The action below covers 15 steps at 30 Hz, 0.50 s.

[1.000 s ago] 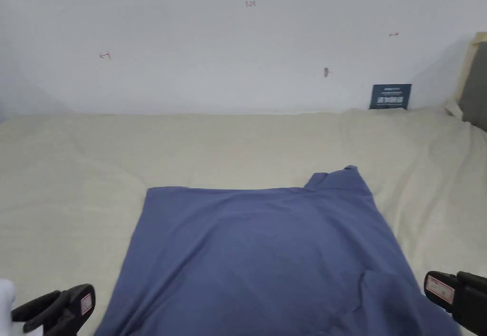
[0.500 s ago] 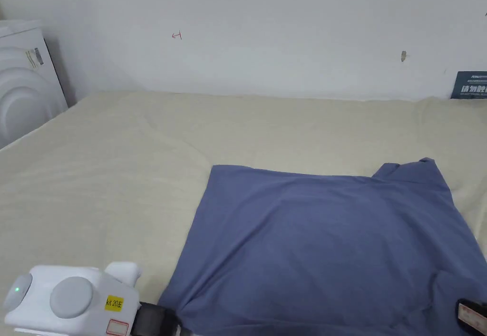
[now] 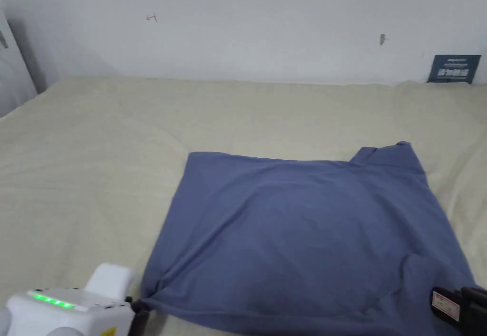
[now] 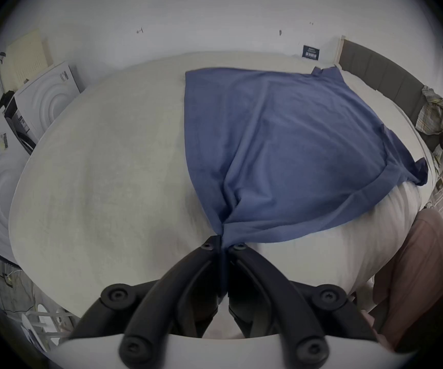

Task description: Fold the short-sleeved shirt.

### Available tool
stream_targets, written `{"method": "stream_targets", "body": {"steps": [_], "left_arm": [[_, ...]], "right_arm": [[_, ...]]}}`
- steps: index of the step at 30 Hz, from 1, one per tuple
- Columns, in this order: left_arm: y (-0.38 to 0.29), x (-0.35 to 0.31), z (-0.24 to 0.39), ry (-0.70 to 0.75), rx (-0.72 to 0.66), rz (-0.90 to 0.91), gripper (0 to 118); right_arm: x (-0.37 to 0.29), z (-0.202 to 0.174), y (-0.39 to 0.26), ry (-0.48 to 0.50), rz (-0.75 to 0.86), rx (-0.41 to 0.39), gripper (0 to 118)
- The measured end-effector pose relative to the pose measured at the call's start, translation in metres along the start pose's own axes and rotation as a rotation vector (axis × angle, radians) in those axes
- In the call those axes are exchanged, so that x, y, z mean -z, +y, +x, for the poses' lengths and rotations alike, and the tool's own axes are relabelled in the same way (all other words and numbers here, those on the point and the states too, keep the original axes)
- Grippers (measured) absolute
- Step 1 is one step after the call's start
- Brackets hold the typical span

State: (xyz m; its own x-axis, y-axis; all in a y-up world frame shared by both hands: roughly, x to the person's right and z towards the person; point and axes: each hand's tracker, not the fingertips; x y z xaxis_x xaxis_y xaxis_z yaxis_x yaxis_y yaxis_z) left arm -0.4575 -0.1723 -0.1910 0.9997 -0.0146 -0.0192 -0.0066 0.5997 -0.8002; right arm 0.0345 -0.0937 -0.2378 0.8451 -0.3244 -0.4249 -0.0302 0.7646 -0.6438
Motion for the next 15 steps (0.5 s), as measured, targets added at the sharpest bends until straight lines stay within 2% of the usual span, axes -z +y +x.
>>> {"method": "stream_targets", "body": {"steps": [3, 5, 6, 7, 8, 9, 12, 14, 15], "left_arm": [[0.000, -0.007, 0.000, -0.008, -0.036, 0.020, 5], [-0.001, -0.009, -0.005, -0.047, -0.093, 0.022, 5], [-0.001, -0.010, -0.007, -0.061, -0.116, 0.026, 5], [0.006, -0.014, 0.005, -0.078, -0.136, 0.022, 5], [0.006, -0.014, 0.005, -0.071, -0.136, 0.022, 5], [0.006, -0.015, 0.006, -0.074, -0.144, 0.022, 5], [0.008, -0.019, 0.019, -0.084, -0.159, 0.021, 5], [0.010, -0.019, 0.026, -0.078, -0.149, 0.008, 5], [0.011, -0.020, 0.027, -0.072, -0.140, 0.002, 5]], "right_arm": [[-0.006, 0.025, 0.008, -0.094, -0.025, -0.008, 0], [-0.007, 0.053, 0.014, -0.101, -0.072, 0.035, 0], [-0.004, 0.058, 0.019, -0.105, -0.137, 0.065, 7], [0.002, 0.071, 0.022, -0.109, -0.210, 0.090, 33], [0.008, 0.080, 0.021, -0.124, -0.260, 0.128, 69], [0.014, 0.086, 0.018, -0.152, -0.305, 0.146, 93], [0.041, 0.106, 0.006, -0.188, -0.394, 0.110, 92], [0.062, 0.103, -0.006, -0.240, -0.501, 0.046, 92], [0.070, 0.103, -0.010, -0.260, -0.534, 0.013, 85]]}}
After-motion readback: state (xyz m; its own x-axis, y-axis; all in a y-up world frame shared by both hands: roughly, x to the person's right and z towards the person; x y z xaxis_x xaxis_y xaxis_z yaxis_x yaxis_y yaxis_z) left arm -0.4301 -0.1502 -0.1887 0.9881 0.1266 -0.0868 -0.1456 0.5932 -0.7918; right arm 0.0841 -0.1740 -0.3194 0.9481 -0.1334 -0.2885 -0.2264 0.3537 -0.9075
